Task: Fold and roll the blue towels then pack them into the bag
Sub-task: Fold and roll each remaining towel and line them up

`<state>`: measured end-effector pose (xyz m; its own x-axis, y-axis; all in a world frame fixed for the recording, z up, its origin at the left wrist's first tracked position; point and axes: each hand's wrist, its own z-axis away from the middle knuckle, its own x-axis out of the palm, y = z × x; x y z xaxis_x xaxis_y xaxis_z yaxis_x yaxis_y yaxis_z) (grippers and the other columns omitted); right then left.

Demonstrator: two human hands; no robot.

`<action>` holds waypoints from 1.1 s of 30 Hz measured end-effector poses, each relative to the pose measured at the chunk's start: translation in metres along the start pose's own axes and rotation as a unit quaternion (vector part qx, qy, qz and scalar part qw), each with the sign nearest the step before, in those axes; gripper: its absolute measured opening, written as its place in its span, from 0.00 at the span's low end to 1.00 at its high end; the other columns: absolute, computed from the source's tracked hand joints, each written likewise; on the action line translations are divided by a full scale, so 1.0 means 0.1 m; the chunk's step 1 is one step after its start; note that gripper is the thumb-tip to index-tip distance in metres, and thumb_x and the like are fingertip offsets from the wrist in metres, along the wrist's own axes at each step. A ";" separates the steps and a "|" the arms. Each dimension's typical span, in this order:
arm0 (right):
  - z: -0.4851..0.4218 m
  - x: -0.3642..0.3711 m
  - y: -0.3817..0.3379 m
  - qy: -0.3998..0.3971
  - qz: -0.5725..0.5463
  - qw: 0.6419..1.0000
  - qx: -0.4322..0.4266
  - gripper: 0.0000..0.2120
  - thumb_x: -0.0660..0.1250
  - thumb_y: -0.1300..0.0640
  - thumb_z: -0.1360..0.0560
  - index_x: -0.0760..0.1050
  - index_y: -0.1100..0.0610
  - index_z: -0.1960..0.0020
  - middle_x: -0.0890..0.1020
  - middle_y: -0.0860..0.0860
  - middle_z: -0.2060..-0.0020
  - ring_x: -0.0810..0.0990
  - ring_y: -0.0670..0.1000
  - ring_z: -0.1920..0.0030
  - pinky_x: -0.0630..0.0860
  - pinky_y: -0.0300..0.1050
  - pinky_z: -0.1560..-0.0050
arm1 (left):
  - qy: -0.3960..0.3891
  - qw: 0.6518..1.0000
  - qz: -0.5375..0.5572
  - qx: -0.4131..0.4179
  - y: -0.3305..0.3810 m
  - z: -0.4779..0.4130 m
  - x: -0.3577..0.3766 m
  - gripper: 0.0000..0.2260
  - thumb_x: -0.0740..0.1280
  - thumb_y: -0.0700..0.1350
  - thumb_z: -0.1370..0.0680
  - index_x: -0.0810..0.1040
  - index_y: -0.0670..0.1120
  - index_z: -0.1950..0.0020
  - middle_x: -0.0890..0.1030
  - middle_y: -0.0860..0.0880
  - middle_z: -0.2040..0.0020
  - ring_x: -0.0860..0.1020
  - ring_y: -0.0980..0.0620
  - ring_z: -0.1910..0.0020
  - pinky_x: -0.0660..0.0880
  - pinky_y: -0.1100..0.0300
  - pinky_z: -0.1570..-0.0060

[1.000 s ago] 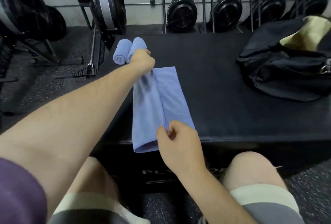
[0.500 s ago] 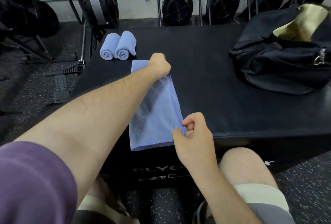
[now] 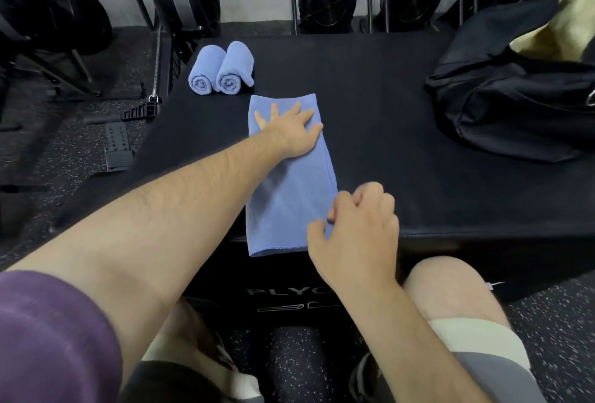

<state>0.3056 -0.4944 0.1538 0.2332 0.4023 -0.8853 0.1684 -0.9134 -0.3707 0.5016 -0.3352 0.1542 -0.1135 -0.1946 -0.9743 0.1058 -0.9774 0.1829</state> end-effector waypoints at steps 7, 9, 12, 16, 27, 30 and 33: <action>-0.33 0.32 -0.19 -0.204 0.065 0.972 -0.099 0.35 0.34 0.42 0.22 0.48 0.52 0.17 0.46 0.55 0.17 0.41 0.60 0.18 0.44 0.59 0.19 | -0.017 1.000 -0.014 -0.003 -0.01 -0.09 0.02 0.27 0.44 0.65 0.18 0.49 0.63 0.18 0.44 0.58 0.17 0.39 0.38 0.19 0.34 0.26 0.29; -0.37 0.40 -0.18 -0.192 0.061 0.974 -0.101 0.39 0.29 0.41 0.26 0.44 0.50 0.17 0.42 0.53 0.17 0.38 0.59 0.18 0.42 0.59 0.19 | -0.021 1.000 -0.017 -0.007 -0.02 -0.16 0.01 0.27 0.44 0.66 0.18 0.48 0.64 0.18 0.44 0.59 0.17 0.38 0.38 0.19 0.34 0.26 0.30; -0.43 0.49 -0.17 -0.186 0.054 0.976 -0.097 0.36 0.32 0.40 0.24 0.43 0.49 0.17 0.41 0.53 0.17 0.36 0.59 0.19 0.40 0.58 0.19 | -0.025 1.000 -0.016 -0.008 0.00 -0.31 -0.03 0.28 0.45 0.66 0.19 0.47 0.65 0.19 0.43 0.60 0.17 0.37 0.38 0.19 0.34 0.23 0.31; -0.47 0.52 -0.17 -0.180 0.035 0.979 -0.089 0.34 0.37 0.41 0.21 0.44 0.50 0.17 0.41 0.54 0.18 0.36 0.59 0.19 0.39 0.57 0.19 | -0.022 1.000 -0.022 -0.004 0.01 -0.46 -0.04 0.27 0.42 0.64 0.18 0.46 0.65 0.18 0.43 0.60 0.17 0.38 0.37 0.19 0.35 0.24 0.30; -0.46 0.36 0.08 -0.154 -0.039 0.981 -0.108 0.27 0.50 0.47 0.15 0.55 0.55 0.17 0.52 0.49 0.17 0.46 0.50 0.18 0.45 0.49 0.19 | -0.003 0.995 -0.005 0.099 -0.16 0.58 0.17 0.25 0.43 0.53 0.13 0.46 0.48 0.16 0.44 0.49 0.16 0.42 0.46 0.18 0.41 0.46 0.21; -0.44 0.39 0.07 -0.145 -0.030 0.982 -0.115 0.28 0.49 0.49 0.15 0.53 0.56 0.17 0.53 0.50 0.18 0.47 0.51 0.18 0.47 0.51 0.19 | 0.014 0.994 0.005 0.113 -0.19 0.92 0.22 0.25 0.43 0.51 0.13 0.47 0.48 0.16 0.46 0.50 0.16 0.42 0.48 0.18 0.42 0.48 0.20; -0.43 0.41 0.08 -0.143 -0.023 0.982 -0.122 0.27 0.48 0.50 0.15 0.54 0.56 0.17 0.53 0.51 0.18 0.47 0.52 0.18 0.48 0.51 0.19 | 0.015 0.993 0.013 0.115 -0.20 1.19 0.26 0.25 0.43 0.51 0.13 0.48 0.48 0.16 0.46 0.51 0.16 0.43 0.49 0.18 0.41 0.49 0.20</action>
<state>0.3579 -0.4830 0.1269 -0.0523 0.3774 -0.9246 0.4044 -0.8386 -0.3651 0.3792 -0.3308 0.1408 -0.0845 -0.2200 -0.9718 -0.1199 -0.9660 0.2291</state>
